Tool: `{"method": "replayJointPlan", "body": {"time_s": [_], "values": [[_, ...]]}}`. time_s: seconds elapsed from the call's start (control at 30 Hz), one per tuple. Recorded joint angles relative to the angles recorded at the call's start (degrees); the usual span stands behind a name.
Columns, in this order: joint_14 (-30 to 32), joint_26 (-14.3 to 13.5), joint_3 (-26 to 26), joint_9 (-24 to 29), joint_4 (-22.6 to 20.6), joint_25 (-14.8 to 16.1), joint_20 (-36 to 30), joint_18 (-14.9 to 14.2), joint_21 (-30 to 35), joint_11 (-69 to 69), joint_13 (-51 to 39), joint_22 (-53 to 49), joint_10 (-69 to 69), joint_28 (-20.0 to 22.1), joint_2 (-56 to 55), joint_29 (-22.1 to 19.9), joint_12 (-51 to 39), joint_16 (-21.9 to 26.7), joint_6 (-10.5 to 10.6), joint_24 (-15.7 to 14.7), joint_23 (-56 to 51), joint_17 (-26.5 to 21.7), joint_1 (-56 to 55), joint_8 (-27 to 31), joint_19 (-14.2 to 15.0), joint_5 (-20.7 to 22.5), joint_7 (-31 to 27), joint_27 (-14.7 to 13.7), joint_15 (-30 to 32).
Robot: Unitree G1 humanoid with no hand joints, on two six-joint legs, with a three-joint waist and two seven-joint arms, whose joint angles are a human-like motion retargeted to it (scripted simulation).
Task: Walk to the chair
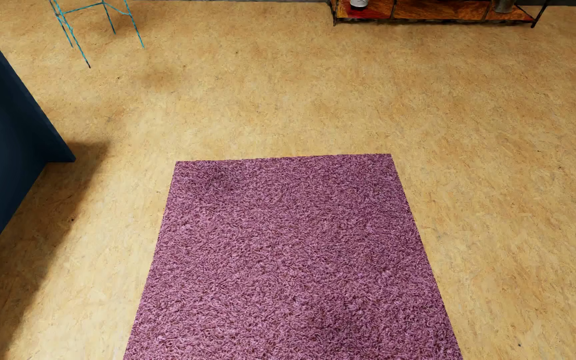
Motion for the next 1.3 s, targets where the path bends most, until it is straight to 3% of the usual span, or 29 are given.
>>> {"method": "replayJointPlan", "body": {"time_s": [0.03, 0.07, 0.1, 0.17, 0.23, 0.3, 0.47, 0.53, 0.6, 0.63, 0.7, 0.73, 0.8, 0.83, 0.87, 0.97, 1.0, 1.07, 1.1, 1.17, 1.2, 1.23, 1.27, 1.3], "values": [[-1.37, 0.00, -1.50, -0.21, 0.23, 0.00, 3.83, 0.00, 0.27, 0.80, -0.47, 0.73, 1.30, 0.00, -1.45, 0.00, 0.37, 0.15, 0.05, 0.00, 0.09, 0.14, -1.52, 0.00, 0.00, 0.60, 0.00, 0.00, 0.94], [-4.32, 0.00, 1.80, -1.02, 0.32, 0.00, 5.47, 0.00, 0.14, 1.51, 0.75, 0.51, -3.72, 0.00, -0.93, 0.00, 2.17, -0.14, 0.84, 0.00, -0.47, -0.08, 0.69, 0.00, 0.00, 1.44, 0.00, 0.00, 0.51], [-11.52, 0.00, -0.26, -0.14, -0.10, 0.00, 4.22, 0.00, 0.27, 2.09, 0.01, 0.31, 15.24, 0.00, -1.24, 0.00, 1.93, 0.29, 0.17, 0.00, -0.98, -0.30, -2.33, 0.00, 0.00, 1.00, 0.00, 0.00, 1.18], [-12.44, 0.00, 0.65, 1.29, 0.72, 0.00, 4.31, 0.00, -0.98, 2.14, 0.00, -0.24, 26.06, 0.00, 0.84, 0.00, 3.16, 0.39, 0.74, 0.00, -3.52, -0.74, -8.92, 0.00, 0.00, 1.94, 0.00, 0.00, -2.42], [-10.19, 0.00, 2.11, 4.34, 1.58, 0.00, 4.84, 0.00, 1.98, 2.46, -2.19, 1.23, 39.42, 0.00, 5.02, 0.00, 3.82, -0.83, 1.45, 0.00, -4.08, -2.18, -15.43, 0.00, 0.00, 1.81, 0.00, 0.00, -4.83], [-9.61, 0.00, 7.86, 3.16, 1.76, 0.00, 4.55, 0.00, 0.98, 0.81, -3.99, 0.98, 39.47, 0.00, 6.72, 0.00, 5.87, -0.43, -0.01, 0.00, -3.42, -1.46, -22.18, 0.00, 0.00, 0.27, 0.00, 0.00, -8.11], [2.02, 0.00, 12.84, 4.19, 3.08, 0.00, 5.11, 0.00, -1.77, -3.76, -7.66, 5.19, 23.90, 0.00, 19.18, 0.00, 8.41, 0.03, -0.27, 0.00, -6.71, -1.96, -33.43, 0.00, 0.00, -1.31, 0.00, 0.00, -19.56], [1.46, 0.00, 14.91, 4.67, 3.54, 0.00, 5.68, 0.00, -1.84, -3.70, -8.71, 6.19, 22.43, 0.00, 22.66, 0.00, 8.72, 0.04, -0.29, 0.00, -6.14, -2.18, -35.82, 0.00, 0.00, -2.14, 0.00, 0.00, -20.34], [1.76, 0.00, 17.69, 4.48, 3.30, 0.00, 4.79, 0.00, 0.26, -2.33, -8.14, 6.20, 30.13, 0.00, 24.93, 0.00, 8.96, 0.72, -1.23, 0.00, -4.18, -2.01, -37.88, 0.00, 0.00, -4.05, 0.00, 0.00, -16.63], [0.35, 0.00, 18.40, 4.27, 2.24, 0.00, 3.31, 0.00, 0.28, 0.32, -7.06, 7.32, 33.82, 0.00, 24.63, 0.00, 8.29, 0.82, -2.75, 0.00, -1.97, -0.96, -38.25, 0.00, 0.00, -5.95, 0.00, 0.00, -11.38], [-4.58, 0.00, 17.19, 3.43, 0.68, 0.00, 5.35, 0.00, -0.07, 13.46, -2.32, 7.25, 37.57, 0.00, 21.22, 0.00, 7.93, 0.52, -2.63, 0.00, -1.61, -0.39, -33.87, 0.00, 0.00, -7.40, 0.00, 0.00, 5.71], [-6.60, 0.00, 13.99, 4.06, -1.04, 0.00, 6.63, 0.00, 2.39, 23.83, -1.60, 6.98, 37.15, 0.00, 16.71, 0.00, 7.22, 0.20, -2.63, 0.00, -1.11, -0.85, -30.71, 0.00, 0.00, -7.64, 0.00, 0.00, 12.93], [-10.18, 0.00, 10.09, 4.47, -2.18, 0.00, 6.94, 0.00, 4.28, 46.30, 0.40, 3.59, 34.55, 0.00, 3.37, 0.00, 5.61, -0.17, -1.61, 0.00, -0.13, -1.48, -23.14, 0.00, 0.00, -7.41, 0.00, 0.00, 12.70], [-10.33, 0.00, 5.43, 5.16, -2.16, 0.00, 8.03, 0.00, 1.37, 50.28, 1.82, 1.14, 31.51, 0.00, -2.50, 0.00, 4.69, -0.41, -0.38, 0.00, 0.40, -1.00, -18.48, 0.00, 0.00, -5.80, 0.00, 0.00, 12.53], [-10.66, 0.00, 1.74, 5.14, -2.06, 0.00, 7.54, 0.00, 0.15, 48.75, 3.64, -1.40, 28.10, 0.00, -8.35, 0.00, 3.63, -0.07, 0.54, 0.00, -0.67, -1.64, -13.94, 0.00, 0.00, -5.04, 0.00, 0.00, 12.78], [-12.78, 0.00, -7.03, 5.70, -0.18, 0.00, 10.49, 0.00, 2.88, 19.83, 6.24, -7.77, 18.41, 0.00, -17.31, 0.00, 2.08, 1.12, 2.81, 0.00, 0.77, -2.88, 1.88, 0.00, 0.00, -3.27, 0.00, 0.00, 25.21], [-15.04, 0.00, -9.07, 5.21, 0.02, 0.00, 10.65, 0.00, 2.61, 9.62, 7.39, -9.38, 16.51, 0.00, -19.31, 0.00, 0.90, 1.80, 2.86, 0.00, 0.28, -3.19, 5.50, 0.00, 0.00, -3.44, 0.00, 0.00, 21.50], [-19.63, 0.00, -10.26, 3.99, -0.12, 0.00, 11.09, 0.00, 2.99, -1.21, 8.58, -10.28, 15.11, 0.00, -21.43, 0.00, -1.72, 2.72, 3.09, 0.00, 2.06, -2.92, 11.91, 0.00, 0.00, -3.33, 0.00, 0.00, -4.55], [-20.53, 0.00, -12.04, 3.80, 0.05, 0.00, 12.56, 0.00, 4.16, -0.49, 8.82, -9.67, 15.99, 0.00, -22.76, 0.00, -2.17, 2.36, 3.19, 0.00, 2.47, -2.94, 13.39, 0.00, 0.00, -3.98, 0.00, 0.00, -7.47], [-14.37, 0.00, -13.74, 3.92, 1.90, 0.00, 14.08, 0.00, 5.13, 5.28, 9.37, -7.10, 20.52, 0.00, -26.34, 0.00, -1.72, 1.16, 5.06, 0.00, 3.23, -2.66, 15.75, 0.00, 0.00, -2.24, 0.00, 0.00, 16.45], [-5.73, 0.00, -14.19, 4.24, 3.90, 0.00, 14.71, 0.00, 5.95, 10.27, 8.96, -5.18, 26.33, 0.00, -26.42, 0.00, -0.19, -0.09, 6.83, 0.00, 4.11, -2.52, 15.34, 0.00, 0.00, -0.66, 0.00, 0.00, 22.87], [5.91, 0.00, -12.82, 4.15, 5.18, 0.00, 13.65, 0.00, 6.24, 12.44, 8.92, -3.06, 35.86, 0.00, -23.41, 0.00, 1.66, -0.98, 7.70, 0.00, 4.75, -2.64, 13.31, 0.00, 0.00, 1.08, 0.00, 0.00, 22.77], [13.19, 0.00, -11.05, 3.65, 5.89, 0.00, 12.77, 0.00, 4.40, 13.88, 8.93, -2.18, 47.68, 0.00, -20.85, 0.00, 3.42, -1.36, 7.65, 0.00, 4.95, -2.14, 7.57, 0.00, 0.00, 2.87, 0.00, 0.00, 21.75], [8.80, 0.00, -9.07, 4.37, 7.12, 0.00, 10.11, 0.00, 4.54, 13.31, 8.10, -1.38, 59.25, 0.00, -16.23, 0.00, 4.46, -1.28, 8.08, 0.00, 3.36, -2.61, 2.29, 0.00, 0.00, 4.22, 0.00, 0.00, 18.84]]}}
